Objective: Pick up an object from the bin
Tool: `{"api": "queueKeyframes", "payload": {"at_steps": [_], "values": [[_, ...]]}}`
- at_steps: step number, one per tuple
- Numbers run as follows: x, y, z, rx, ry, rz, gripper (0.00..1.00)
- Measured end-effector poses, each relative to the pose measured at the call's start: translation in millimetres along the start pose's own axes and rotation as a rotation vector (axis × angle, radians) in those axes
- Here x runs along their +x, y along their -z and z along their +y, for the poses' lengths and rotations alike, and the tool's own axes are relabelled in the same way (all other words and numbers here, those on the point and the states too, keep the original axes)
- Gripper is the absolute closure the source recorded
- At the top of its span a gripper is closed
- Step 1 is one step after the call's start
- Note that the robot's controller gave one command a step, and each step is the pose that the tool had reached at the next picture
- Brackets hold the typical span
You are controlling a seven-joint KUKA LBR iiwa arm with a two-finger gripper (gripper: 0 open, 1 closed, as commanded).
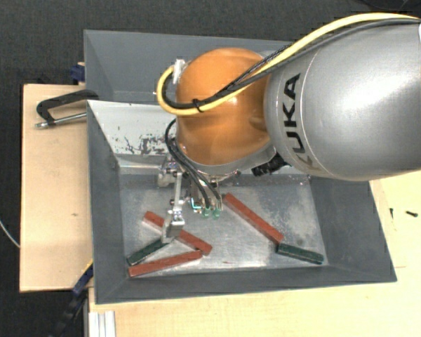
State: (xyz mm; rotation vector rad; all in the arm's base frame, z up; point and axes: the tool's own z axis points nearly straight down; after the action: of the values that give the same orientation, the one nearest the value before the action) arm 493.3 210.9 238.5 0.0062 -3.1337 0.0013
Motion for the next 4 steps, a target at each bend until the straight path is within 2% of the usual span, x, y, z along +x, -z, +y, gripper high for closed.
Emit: {"api": "queueKeyframes", "payload": {"at_steps": [1,2,3,4], "values": [[-2.0,4.4,-1.3,-0.002,-0.003,-0.008,0.00],[-2.6,-32.3,-5.3,-0.002,0.096,-0.012,0.00],[-9.8,-96.4,-14.7,-0.002,0.197,-0.013,0.00],[-8.0,-152.8,-21.3,-0.003,0.517,-0.023,1.00]]}}
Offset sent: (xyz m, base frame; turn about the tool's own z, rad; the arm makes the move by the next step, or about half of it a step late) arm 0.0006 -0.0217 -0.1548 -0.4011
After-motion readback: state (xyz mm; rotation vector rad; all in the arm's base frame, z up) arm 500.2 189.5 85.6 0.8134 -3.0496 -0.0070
